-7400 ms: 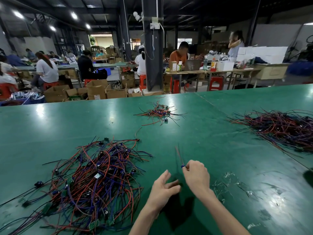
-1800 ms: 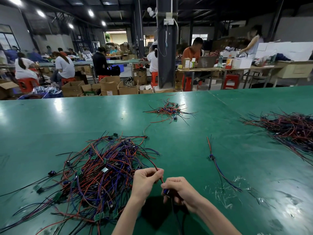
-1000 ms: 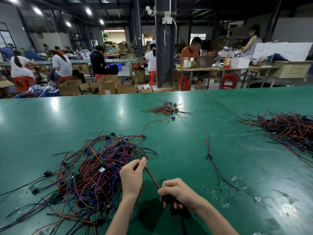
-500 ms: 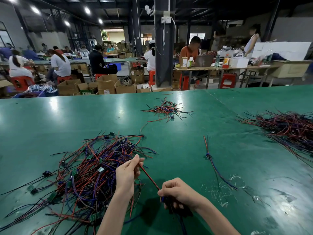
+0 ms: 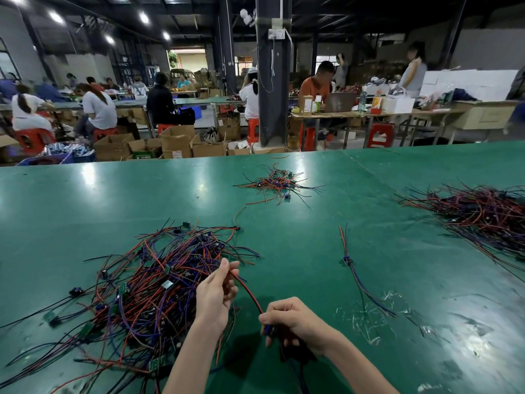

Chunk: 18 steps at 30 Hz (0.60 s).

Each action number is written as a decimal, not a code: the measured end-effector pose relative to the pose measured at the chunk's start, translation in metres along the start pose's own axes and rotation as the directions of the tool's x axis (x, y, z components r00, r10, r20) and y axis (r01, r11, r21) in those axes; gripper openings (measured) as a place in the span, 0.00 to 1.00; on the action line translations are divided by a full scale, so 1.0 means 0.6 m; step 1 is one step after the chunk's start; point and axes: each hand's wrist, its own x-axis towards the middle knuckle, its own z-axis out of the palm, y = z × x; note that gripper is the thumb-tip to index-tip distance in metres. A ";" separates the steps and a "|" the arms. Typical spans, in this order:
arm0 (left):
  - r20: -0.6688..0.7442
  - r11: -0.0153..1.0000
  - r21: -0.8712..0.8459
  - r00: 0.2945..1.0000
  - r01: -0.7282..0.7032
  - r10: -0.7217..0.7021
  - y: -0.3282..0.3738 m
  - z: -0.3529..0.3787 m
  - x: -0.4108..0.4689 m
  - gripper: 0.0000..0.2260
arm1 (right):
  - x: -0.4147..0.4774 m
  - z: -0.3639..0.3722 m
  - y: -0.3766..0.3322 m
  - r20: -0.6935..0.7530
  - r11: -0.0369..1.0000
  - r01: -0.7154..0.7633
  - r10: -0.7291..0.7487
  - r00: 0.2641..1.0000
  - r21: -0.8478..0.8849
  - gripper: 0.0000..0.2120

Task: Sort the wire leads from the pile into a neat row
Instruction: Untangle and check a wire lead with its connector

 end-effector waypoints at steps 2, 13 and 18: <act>0.031 1.000 0.005 0.999 -0.013 0.013 -0.004 0.005 -0.006 0.13 | 0.004 0.005 0.001 -0.067 0.996 0.036 -0.031 0.997 0.079 0.10; 0.323 0.950 0.302 0.946 -0.075 -0.028 -0.033 0.030 -0.040 0.05 | 0.003 0.012 0.000 -0.261 0.995 0.074 -0.056 0.964 0.059 0.14; 0.247 0.915 0.349 0.962 -0.203 0.119 -0.020 0.014 -0.029 0.07 | -0.002 0.014 -0.007 -0.115 0.999 0.043 -0.041 0.993 0.011 0.12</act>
